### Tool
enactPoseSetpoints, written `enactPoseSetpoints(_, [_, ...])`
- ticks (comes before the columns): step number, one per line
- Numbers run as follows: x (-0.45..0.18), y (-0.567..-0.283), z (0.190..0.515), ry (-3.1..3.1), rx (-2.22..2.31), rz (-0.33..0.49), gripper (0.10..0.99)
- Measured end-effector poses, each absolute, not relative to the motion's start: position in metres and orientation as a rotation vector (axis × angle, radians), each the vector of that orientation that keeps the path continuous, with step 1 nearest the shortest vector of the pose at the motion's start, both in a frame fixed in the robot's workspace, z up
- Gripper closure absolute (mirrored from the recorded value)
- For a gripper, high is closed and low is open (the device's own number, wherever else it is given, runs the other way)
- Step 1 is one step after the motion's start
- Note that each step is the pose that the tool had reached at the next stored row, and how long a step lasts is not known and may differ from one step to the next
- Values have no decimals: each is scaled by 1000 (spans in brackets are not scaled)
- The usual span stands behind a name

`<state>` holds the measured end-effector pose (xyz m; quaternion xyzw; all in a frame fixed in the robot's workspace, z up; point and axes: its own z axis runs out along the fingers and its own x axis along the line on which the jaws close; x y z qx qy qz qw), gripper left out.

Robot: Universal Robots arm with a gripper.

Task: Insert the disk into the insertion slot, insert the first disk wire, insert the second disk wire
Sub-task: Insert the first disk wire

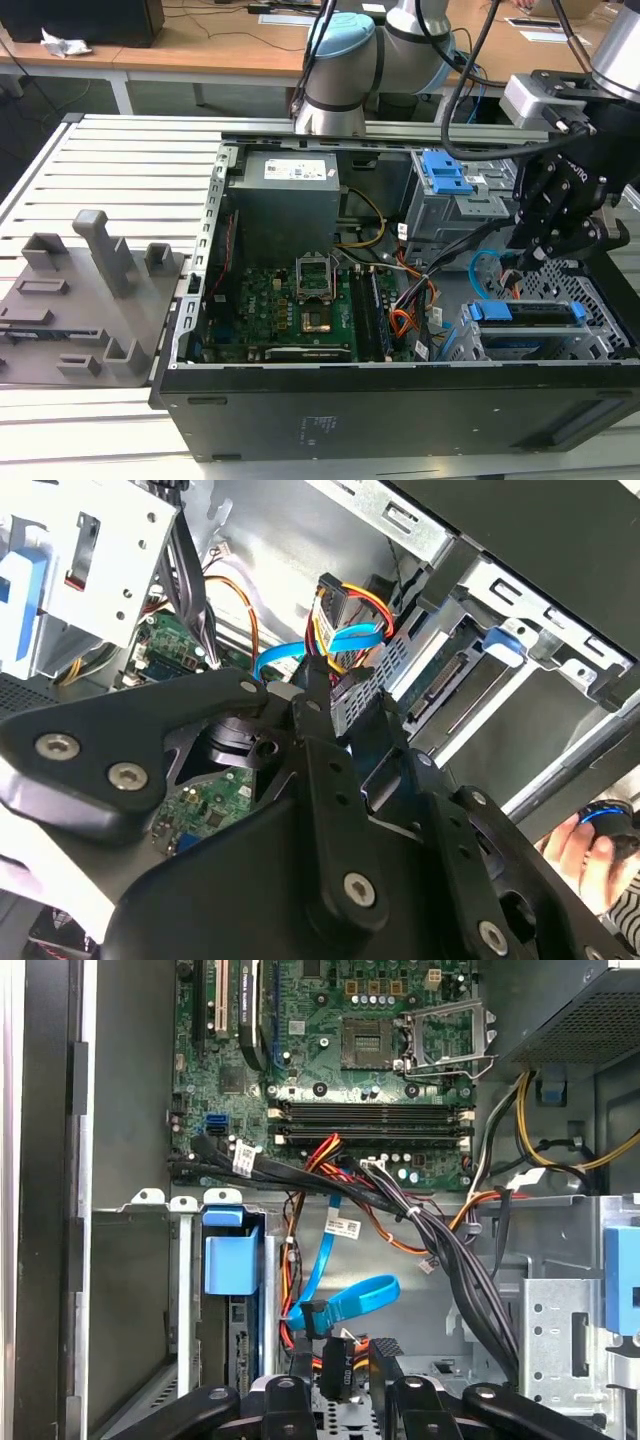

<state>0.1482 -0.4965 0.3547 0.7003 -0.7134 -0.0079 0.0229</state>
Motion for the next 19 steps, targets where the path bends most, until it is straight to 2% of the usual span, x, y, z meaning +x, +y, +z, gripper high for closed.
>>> enactPoseSetpoints(3, [148,-497,355,-2209,2169,-24,741])
enactPoseSetpoints(4, [148,-497,355,-2209,2169,-24,804])
enactPoseSetpoints(5, [148,-497,355,-2209,2169,-24,804])
enactPoseSetpoints(7, [148,-497,355,-2209,2168,-24,925])
enactPoseSetpoints(19, [158,-499,354,-2209,2168,-23,925])
